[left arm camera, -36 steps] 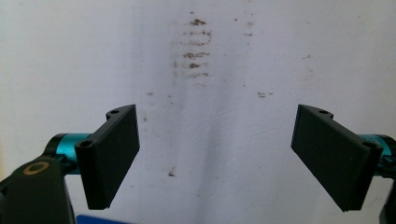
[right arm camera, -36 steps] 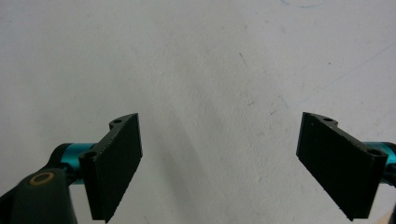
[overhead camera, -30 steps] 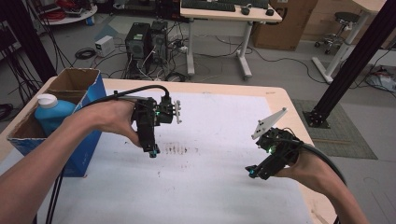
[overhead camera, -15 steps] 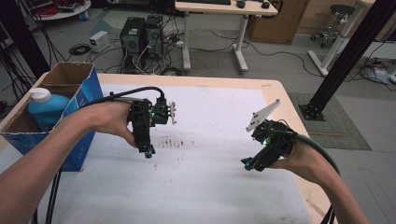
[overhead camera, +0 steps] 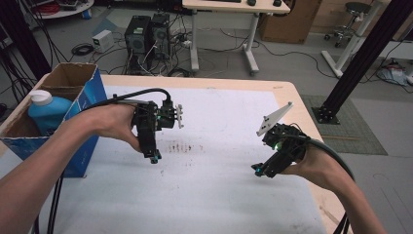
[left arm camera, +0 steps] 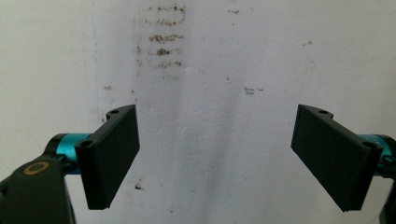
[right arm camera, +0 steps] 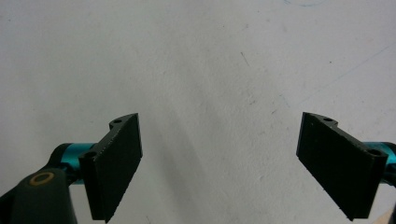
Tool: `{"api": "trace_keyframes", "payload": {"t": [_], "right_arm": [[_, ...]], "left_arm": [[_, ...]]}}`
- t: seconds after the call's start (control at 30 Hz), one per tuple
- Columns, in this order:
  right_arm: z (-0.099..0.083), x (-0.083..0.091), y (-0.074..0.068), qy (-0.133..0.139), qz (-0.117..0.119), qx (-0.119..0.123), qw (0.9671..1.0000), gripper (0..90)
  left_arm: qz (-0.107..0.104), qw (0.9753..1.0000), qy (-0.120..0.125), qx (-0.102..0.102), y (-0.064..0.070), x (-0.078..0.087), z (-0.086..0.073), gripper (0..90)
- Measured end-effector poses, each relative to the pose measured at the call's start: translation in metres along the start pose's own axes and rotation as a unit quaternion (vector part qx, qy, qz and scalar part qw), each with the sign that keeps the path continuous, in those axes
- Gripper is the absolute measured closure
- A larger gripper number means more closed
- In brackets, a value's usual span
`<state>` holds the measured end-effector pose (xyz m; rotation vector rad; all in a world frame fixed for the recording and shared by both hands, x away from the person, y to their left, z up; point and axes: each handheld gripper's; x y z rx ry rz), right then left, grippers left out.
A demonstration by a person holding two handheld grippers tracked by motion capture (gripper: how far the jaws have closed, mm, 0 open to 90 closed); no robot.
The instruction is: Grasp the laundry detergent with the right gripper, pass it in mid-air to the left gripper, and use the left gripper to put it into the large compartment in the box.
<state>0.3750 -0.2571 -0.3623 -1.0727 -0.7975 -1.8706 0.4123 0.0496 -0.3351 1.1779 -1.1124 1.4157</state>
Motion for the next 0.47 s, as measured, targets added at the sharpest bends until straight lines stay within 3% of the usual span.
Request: {"api": "trace_keyframes", "payload": {"t": [0.47], "right_arm": [[0.0014, -0.0020, 0.0001, -0.001, 0.000, -0.001, 1.0000, 13.5]], "left_arm": [[-0.001, 1.0000, 0.003, -0.001, -0.0008, 0.0016, -0.0018, 15.4]]}}
Point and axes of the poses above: each handheld gripper's, and its own axes: x roughly backward along the jaws, z roughly out of its top, y roughly to its right
